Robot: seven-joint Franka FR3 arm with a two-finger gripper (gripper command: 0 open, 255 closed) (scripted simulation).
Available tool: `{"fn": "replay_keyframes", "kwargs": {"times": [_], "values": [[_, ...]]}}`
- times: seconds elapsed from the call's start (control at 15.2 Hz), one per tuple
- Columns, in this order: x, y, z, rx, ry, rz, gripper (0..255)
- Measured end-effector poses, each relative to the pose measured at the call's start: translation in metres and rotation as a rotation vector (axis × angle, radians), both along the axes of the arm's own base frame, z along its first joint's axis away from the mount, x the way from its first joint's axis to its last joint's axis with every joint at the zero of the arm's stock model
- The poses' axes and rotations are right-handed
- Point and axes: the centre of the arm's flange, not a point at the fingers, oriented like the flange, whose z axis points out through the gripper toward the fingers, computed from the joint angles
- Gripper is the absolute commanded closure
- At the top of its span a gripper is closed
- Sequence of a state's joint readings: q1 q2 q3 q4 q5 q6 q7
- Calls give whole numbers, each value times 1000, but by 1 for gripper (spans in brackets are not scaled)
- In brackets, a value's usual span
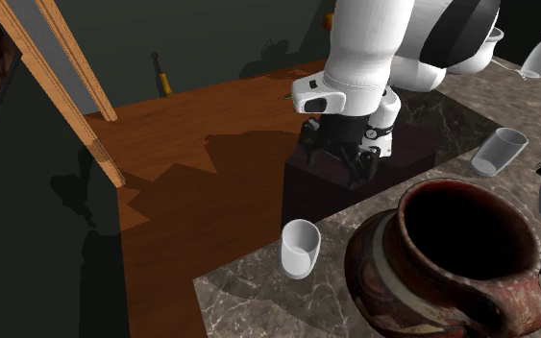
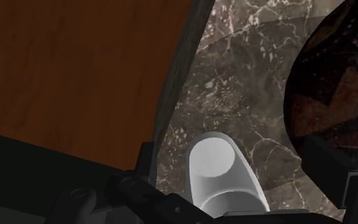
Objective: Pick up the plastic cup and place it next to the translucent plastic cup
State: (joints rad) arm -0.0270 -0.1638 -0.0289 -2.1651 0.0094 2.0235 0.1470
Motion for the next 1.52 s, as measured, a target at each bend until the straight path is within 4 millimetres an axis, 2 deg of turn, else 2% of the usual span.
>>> {"fn": "replay_keyframes", "kwargs": {"times": [0.26, 0.66, 1.12, 1.52], "values": [[49, -12, -26, -26, 3, -6, 0], [105, -22, -58, -60, 6, -15, 0], [113, -27, -95, -63, 7, -16, 0], [113, -27, -99, -63, 6, -16, 0]]}}
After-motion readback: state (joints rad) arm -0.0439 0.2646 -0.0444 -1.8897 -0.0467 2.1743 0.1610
